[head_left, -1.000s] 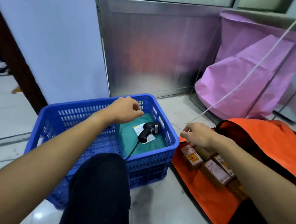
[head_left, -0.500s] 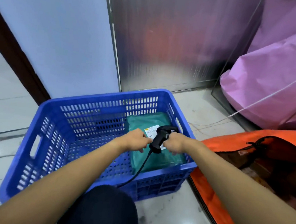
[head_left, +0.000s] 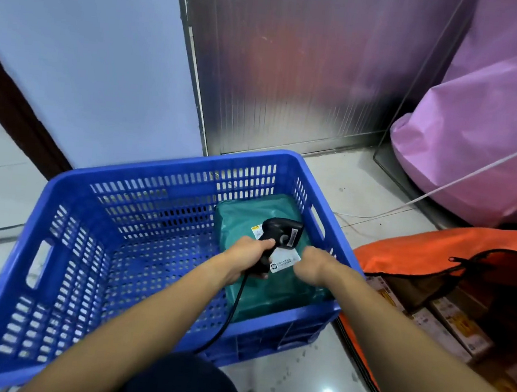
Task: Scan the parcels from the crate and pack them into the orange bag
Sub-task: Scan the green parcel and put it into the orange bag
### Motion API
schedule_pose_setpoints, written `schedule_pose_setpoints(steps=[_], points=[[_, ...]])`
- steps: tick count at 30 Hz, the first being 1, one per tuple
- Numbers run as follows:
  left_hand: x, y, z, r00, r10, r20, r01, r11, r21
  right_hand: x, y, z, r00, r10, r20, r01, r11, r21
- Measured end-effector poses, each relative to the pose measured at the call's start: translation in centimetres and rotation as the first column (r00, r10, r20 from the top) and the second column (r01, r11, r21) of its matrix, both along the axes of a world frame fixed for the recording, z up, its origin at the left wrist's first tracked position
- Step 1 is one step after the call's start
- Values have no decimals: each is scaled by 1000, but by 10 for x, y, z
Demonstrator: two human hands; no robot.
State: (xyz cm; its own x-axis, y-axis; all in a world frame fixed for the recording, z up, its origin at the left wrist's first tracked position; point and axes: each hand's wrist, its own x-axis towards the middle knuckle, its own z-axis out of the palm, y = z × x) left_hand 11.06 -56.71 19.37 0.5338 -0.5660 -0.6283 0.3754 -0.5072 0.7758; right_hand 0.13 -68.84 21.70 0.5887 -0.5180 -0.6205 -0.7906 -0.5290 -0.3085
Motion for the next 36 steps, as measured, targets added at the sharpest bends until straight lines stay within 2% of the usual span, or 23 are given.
schedule_pose_setpoints(steps=[3, 6, 10, 15, 18, 22, 26, 36], points=[[6, 18, 18, 999, -13, -30, 11, 997, -82, -10, -4, -16, 996, -59, -70, 51, 993, -111], [13, 52, 41, 1000, -4, 12, 5, 992, -129, -5, 14, -25, 989, -110, -102, 99, 989, -110], [7, 93, 53, 979, -48, 196, 49, 999, -1, 7, 12, -42, 967, -233, -101, 224, 970, -90], [7, 117, 50, 961, -53, 272, 44, 998, 41, 6, 4, -45, 968, -235, -83, 247, 949, 196], [5, 120, 51, 941, 24, 338, -37, 999, 31, 6, 5, -51, 981, -157, -111, 178, 960, 216], [-1, 124, 58, 887, 81, 455, -98, 995, 16, 5, -3, -59, 982, -155, -111, 180, 946, 271], [-7, 127, 60, 900, 117, 419, -107, 993, -47, 6, -8, -68, 980, -155, -124, 187, 929, 318], [-21, 111, 62, 954, 161, 254, -131, 983, -132, 6, -8, -67, 986, -131, -100, 155, 941, 300]])
